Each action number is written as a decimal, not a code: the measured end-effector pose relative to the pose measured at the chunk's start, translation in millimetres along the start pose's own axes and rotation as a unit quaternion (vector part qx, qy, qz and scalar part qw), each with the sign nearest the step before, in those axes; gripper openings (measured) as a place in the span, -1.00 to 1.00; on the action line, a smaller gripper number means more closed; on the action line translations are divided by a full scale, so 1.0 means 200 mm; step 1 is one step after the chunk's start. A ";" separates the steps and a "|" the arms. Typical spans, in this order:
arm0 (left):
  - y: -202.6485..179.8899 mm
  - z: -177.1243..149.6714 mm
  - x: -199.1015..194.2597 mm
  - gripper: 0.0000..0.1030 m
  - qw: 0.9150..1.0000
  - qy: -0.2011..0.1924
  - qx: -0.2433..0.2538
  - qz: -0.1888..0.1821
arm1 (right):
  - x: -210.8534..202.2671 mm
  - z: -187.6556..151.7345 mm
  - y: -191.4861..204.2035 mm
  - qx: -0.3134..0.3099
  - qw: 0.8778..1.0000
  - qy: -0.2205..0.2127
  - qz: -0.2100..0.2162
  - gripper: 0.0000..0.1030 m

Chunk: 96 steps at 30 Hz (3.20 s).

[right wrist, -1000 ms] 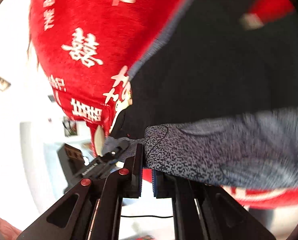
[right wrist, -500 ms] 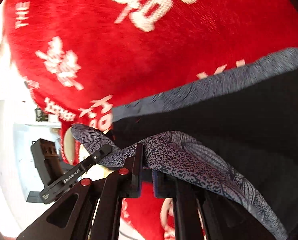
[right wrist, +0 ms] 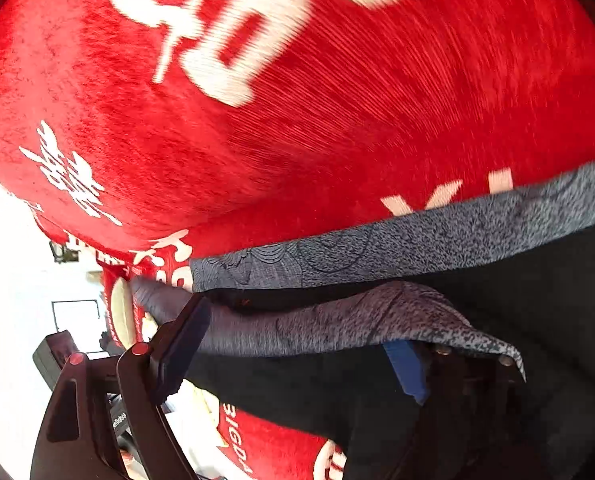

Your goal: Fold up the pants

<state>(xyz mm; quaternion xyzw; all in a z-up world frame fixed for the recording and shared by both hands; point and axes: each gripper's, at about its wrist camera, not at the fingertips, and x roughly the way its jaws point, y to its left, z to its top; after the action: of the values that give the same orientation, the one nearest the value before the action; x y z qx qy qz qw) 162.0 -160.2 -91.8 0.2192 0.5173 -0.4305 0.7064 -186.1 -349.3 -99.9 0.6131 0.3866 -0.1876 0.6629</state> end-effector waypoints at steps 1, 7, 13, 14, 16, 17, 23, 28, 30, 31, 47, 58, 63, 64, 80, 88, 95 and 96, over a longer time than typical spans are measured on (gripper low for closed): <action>0.00 0.00 0.01 0.61 1.000 0.008 0.001 0.005 | -0.02 0.01 0.01 0.003 1.000 0.003 0.000 0.67; -0.15 -0.09 0.05 0.61 0.997 0.046 0.056 0.011 | -0.23 -0.11 -0.01 0.012 1.000 -0.024 -0.005 0.69; -0.51 -0.26 0.01 0.61 0.989 0.082 0.113 -0.044 | -0.57 -0.47 -0.18 0.039 0.997 -0.063 -0.032 1.00; -0.58 -0.29 0.01 0.61 0.987 0.089 0.123 -0.053 | -0.66 -0.56 -0.25 0.057 0.995 -0.076 -0.036 1.00; -0.75 -0.36 0.01 0.61 0.981 0.106 0.139 -0.079 | -0.80 -0.69 -0.37 0.081 0.991 -0.097 -0.043 1.00; -0.81 -0.38 0.01 0.61 0.979 0.112 0.143 -0.088 | -0.90 -0.80 -0.45 0.098 0.987 -0.113 -0.052 1.00; -1.26 -0.64 0.00 0.61 0.964 0.165 0.151 -0.141 | -1.19 -1.31 -0.80 0.140 0.976 -0.128 -0.108 1.00; -1.45 -0.82 0.02 0.61 0.965 0.174 0.157 -0.116 | -1.30 -1.67 -1.09 0.146 0.974 -0.089 -0.150 1.00; -1.49 -0.89 0.04 0.61 0.967 0.174 0.158 -0.100 | -1.29 -1.77 -1.22 0.158 0.975 -0.073 -0.139 1.00; -1.50 -0.91 0.04 0.61 0.968 0.173 0.159 -0.090 | -1.28 -1.80 -1.27 0.160 0.976 -0.065 -0.133 1.00; -1.75 -1.05 0.06 -0.78 0.962 0.169 0.185 -0.106 | -1.25 -1.81 -1.36 0.178 0.980 -0.085 0.014 -0.70; -1.85 -0.69 -0.22 -0.78 0.959 0.116 0.182 -0.184 | -1.81 -1.30 -1.02 0.097 0.978 -0.185 0.024 -0.72; -2.01 -0.46 -0.18 -0.78 0.963 0.094 0.175 -0.184 | -2.01 -0.84 -1.04 0.040 0.981 -0.189 -0.002 -0.72; -2.04 -0.42 -0.16 -0.78 0.964 0.090 0.176 -0.178 | -2.03 -0.72 -1.07 0.032 0.982 -0.186 -0.002 -0.72; -2.16 -0.18 0.04 0.15 0.990 0.032 0.133 -0.037 | -1.68 0.39 -1.68 0.074 0.990 -0.062 -0.107 -0.73; -2.00 -0.33 0.28 0.15 0.981 0.082 0.148 0.094 | -1.81 0.25 -1.44 -0.069 0.968 -0.084 -0.228 0.48; -1.96 -0.42 0.44 0.15 0.980 0.100 0.131 0.113 | -1.60 0.27 -1.40 -0.113 0.961 -0.040 -0.249 -0.24; -1.95 -0.41 0.45 0.15 0.980 0.099 0.126 0.115 | -1.57 0.29 -1.41 -0.111 0.959 -0.030 -0.260 -0.90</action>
<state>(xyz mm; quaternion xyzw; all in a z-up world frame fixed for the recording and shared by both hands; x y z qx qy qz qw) -200.4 -340.2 -151.1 0.4060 0.4975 -0.3843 0.6633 -571.3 -525.6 -58.2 0.4080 0.5310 -0.3281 0.6663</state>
